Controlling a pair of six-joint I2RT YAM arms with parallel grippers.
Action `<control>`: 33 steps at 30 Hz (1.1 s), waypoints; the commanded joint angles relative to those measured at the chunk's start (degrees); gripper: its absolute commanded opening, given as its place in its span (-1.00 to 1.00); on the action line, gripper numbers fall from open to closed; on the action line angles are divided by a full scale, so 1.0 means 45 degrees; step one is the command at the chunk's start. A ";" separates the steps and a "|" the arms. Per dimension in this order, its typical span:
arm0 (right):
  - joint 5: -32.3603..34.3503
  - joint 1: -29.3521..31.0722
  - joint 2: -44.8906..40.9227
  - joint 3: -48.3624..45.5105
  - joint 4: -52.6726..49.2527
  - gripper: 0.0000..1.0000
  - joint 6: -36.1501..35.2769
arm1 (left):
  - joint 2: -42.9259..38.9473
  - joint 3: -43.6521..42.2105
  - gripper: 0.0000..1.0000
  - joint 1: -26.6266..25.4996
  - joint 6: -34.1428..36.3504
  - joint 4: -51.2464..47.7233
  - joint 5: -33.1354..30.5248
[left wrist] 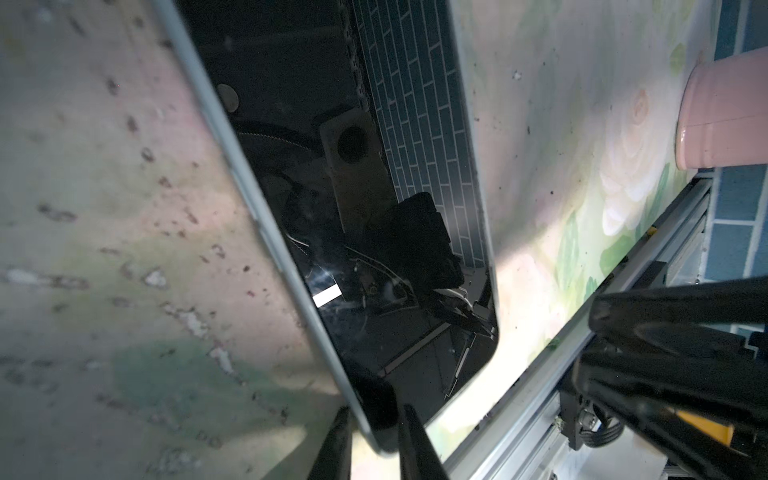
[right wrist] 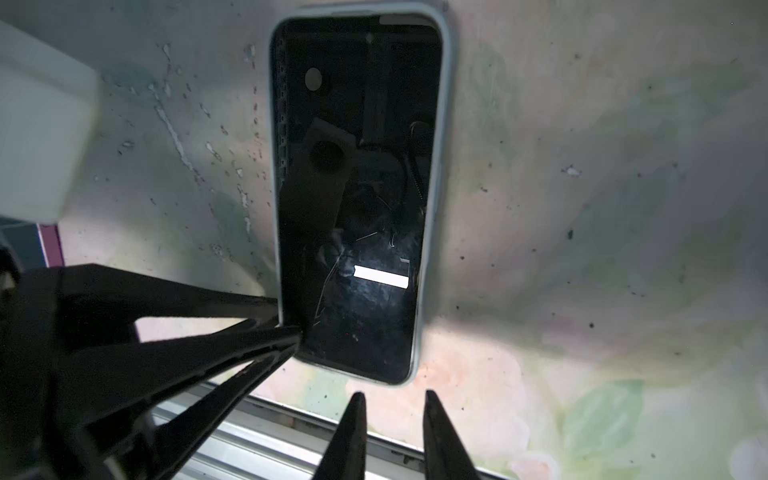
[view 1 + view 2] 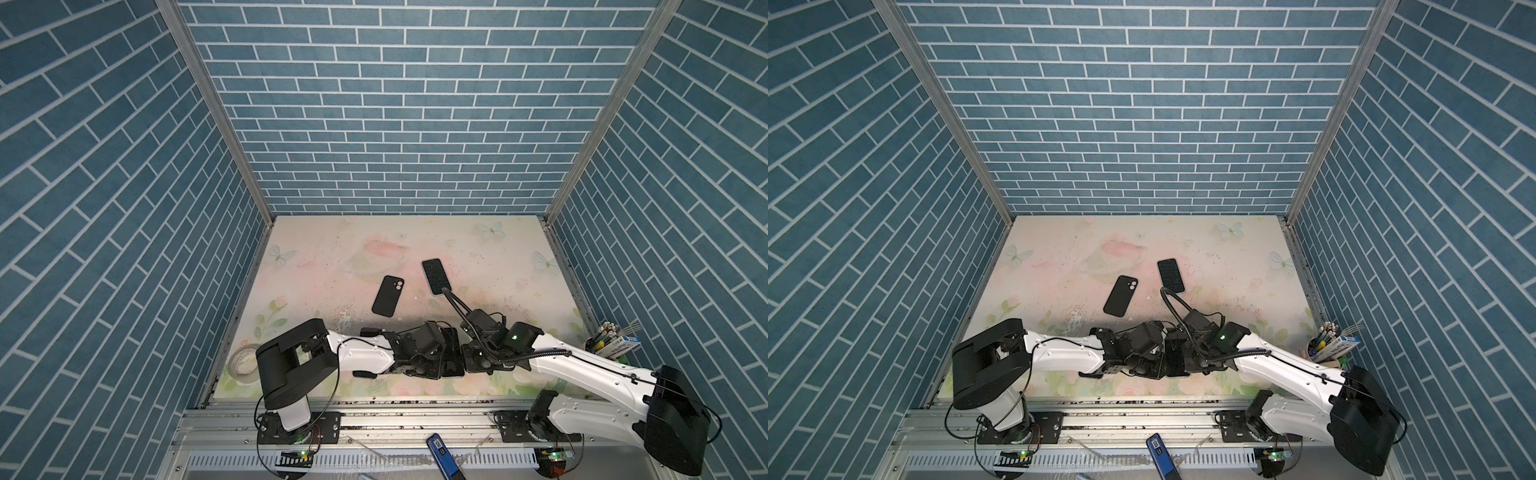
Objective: Put the phone into the phone case
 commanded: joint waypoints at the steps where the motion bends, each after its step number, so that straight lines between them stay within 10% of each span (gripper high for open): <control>1: 0.0217 -0.0039 0.0399 -0.0228 -0.0117 -0.51 -0.0204 | 0.0439 -0.0487 -0.53 -0.0160 0.0052 -0.1128 -0.0053; 33: -0.0486 -0.0044 0.1697 -0.1356 0.1257 -1.00 0.0135 | 0.0169 -0.0513 -0.53 -0.0122 0.0180 -0.1449 -0.0192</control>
